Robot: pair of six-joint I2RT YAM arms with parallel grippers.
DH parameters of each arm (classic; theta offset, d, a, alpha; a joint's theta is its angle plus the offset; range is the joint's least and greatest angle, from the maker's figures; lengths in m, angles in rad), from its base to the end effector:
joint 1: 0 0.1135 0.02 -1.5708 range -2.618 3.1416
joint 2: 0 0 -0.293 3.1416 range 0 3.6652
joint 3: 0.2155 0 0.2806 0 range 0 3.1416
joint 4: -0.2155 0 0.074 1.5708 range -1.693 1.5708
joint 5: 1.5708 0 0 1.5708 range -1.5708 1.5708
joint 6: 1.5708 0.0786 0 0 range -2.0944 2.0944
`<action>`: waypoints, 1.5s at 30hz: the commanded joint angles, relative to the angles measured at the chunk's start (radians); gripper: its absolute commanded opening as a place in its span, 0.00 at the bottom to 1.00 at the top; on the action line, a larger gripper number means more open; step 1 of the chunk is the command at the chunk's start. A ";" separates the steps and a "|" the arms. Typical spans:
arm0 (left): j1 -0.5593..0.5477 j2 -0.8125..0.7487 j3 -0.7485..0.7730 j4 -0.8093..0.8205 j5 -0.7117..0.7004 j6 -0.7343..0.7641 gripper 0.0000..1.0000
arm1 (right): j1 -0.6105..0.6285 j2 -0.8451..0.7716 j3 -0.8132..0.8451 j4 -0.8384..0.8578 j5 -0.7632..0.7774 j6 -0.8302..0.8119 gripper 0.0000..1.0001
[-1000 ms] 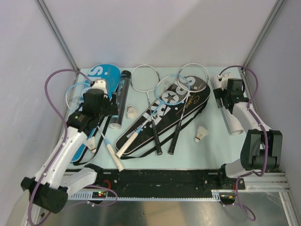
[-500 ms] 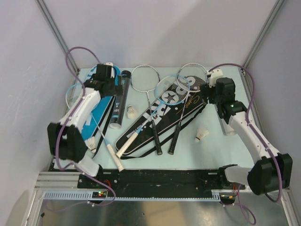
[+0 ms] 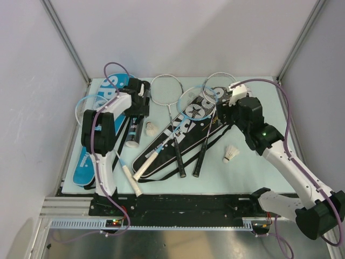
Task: Pack up the badminton gear
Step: Open the lid of the shuttle tube.
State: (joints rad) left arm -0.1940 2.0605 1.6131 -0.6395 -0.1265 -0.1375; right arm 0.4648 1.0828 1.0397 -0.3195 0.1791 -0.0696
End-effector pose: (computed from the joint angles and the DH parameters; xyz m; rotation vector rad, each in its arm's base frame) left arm 0.4941 -0.0870 0.1731 0.0334 2.6437 0.0575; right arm 0.2750 0.1222 0.3668 -0.3931 1.8879 0.0913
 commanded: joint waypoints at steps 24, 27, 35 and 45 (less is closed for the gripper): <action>0.002 -0.546 -0.066 -0.001 0.274 -0.017 0.52 | 0.028 -0.075 -0.015 0.142 -0.207 0.229 0.78; -0.017 -0.615 -0.099 0.006 0.376 -0.070 0.51 | 0.027 -0.075 -0.014 0.188 -0.289 0.285 0.78; -0.145 -0.809 -0.264 0.080 0.522 -0.029 0.50 | 0.040 -0.066 -0.020 0.350 -0.436 0.390 0.79; -0.185 -1.017 -0.525 0.123 0.717 0.293 0.47 | -0.256 -0.096 0.033 0.346 -0.876 0.630 0.73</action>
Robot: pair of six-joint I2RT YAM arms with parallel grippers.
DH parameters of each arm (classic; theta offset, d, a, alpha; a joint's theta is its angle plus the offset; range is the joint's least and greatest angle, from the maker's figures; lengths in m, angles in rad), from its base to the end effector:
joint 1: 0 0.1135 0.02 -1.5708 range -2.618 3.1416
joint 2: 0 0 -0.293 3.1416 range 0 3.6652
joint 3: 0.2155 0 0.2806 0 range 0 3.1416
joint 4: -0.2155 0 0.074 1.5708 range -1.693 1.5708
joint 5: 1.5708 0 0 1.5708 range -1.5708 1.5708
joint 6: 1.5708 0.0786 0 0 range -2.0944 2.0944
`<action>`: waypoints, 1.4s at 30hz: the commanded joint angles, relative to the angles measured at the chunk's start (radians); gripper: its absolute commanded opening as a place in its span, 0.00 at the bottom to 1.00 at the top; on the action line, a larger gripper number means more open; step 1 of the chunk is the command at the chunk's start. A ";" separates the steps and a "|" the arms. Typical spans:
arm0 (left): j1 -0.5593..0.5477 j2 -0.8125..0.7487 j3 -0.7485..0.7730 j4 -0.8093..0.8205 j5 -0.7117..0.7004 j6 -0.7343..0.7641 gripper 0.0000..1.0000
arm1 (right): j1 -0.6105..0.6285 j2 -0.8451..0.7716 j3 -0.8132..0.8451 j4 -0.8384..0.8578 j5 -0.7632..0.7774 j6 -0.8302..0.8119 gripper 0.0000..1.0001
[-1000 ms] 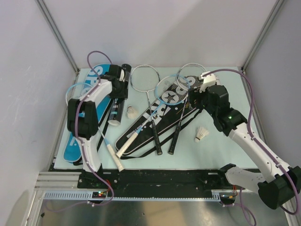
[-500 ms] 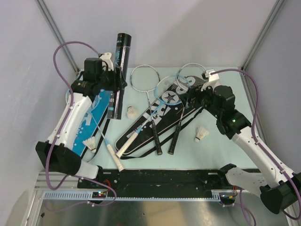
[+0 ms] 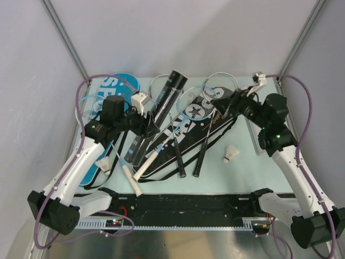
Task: Pack up the badminton gear
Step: Open the lid of the shuttle tube.
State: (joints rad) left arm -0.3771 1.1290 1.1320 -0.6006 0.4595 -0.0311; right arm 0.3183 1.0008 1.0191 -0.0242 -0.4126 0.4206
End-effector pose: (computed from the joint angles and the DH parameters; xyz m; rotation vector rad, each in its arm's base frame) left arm 0.2550 -0.1385 0.3579 0.6387 2.0935 -0.7304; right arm 0.2569 0.1178 0.4243 -0.2530 1.6302 0.8950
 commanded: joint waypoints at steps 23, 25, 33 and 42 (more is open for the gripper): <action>-0.003 -0.131 -0.133 0.086 0.276 0.384 0.48 | -0.126 0.124 0.187 0.097 -0.553 0.177 0.69; -0.002 -0.128 -0.136 0.087 0.281 0.391 0.48 | -0.119 0.134 0.210 0.109 -0.544 0.185 0.68; -0.003 -0.136 -0.126 0.085 0.306 0.415 0.48 | -0.037 0.242 0.324 -0.013 -0.556 0.111 0.65; -0.003 -0.165 -0.134 0.085 0.301 0.430 0.47 | 0.029 0.282 0.363 -0.100 -0.468 0.058 0.32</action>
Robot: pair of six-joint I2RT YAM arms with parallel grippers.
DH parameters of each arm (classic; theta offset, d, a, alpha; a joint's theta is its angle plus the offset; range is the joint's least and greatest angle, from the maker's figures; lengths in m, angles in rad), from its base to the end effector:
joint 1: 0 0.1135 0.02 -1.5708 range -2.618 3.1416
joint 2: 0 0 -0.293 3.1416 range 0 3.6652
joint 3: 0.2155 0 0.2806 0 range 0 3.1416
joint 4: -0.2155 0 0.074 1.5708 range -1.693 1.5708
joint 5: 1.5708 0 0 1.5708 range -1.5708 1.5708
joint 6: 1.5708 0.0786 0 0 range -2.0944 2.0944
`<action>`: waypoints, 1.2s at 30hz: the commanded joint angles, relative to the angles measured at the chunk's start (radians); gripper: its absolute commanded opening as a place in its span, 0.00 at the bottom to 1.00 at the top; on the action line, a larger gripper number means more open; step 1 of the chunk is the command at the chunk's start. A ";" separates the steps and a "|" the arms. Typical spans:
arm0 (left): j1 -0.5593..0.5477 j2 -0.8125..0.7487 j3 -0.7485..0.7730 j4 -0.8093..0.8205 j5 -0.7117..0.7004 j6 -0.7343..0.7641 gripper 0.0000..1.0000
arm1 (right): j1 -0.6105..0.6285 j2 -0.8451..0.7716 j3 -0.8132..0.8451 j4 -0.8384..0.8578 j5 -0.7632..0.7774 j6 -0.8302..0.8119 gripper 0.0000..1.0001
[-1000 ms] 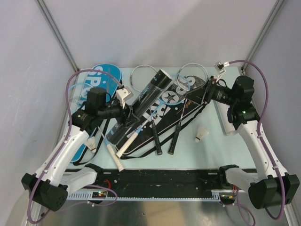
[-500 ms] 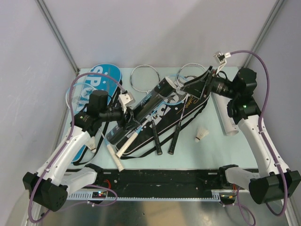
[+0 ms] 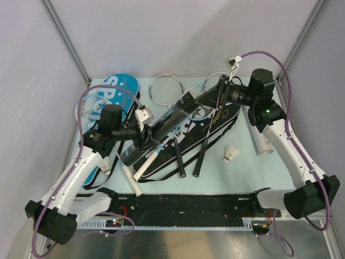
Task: Pack up the badminton gear
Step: Open the lid of the shuttle tube, then place the lid at the center of the board.
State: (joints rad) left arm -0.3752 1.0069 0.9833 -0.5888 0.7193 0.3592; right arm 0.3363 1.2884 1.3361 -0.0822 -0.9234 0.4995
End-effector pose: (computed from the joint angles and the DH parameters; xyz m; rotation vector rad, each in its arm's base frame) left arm 0.2116 -0.1390 0.3381 1.1224 1.7896 -0.7882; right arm 0.2914 0.1683 0.4637 -0.6363 1.6577 1.3552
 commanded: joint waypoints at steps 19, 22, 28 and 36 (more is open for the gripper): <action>-0.004 -0.043 -0.015 0.074 -0.122 0.044 0.38 | -0.192 -0.075 0.023 0.130 -0.060 0.169 0.00; -0.005 -0.037 -0.012 0.074 -0.123 0.043 0.37 | -0.213 -0.077 0.018 0.138 -0.066 0.176 0.00; -0.004 -0.040 -0.006 0.073 -0.127 0.041 0.39 | -0.225 -0.078 0.004 0.106 -0.033 0.157 0.00; -0.004 -0.090 -0.002 0.100 -0.232 -0.002 0.43 | -0.218 -0.015 -0.060 -0.148 0.321 0.004 0.00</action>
State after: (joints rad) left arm -0.3828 0.9752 0.9623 -0.5491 0.5640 0.3752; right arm 0.1158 1.2327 1.3190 -0.1089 -0.8265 0.5854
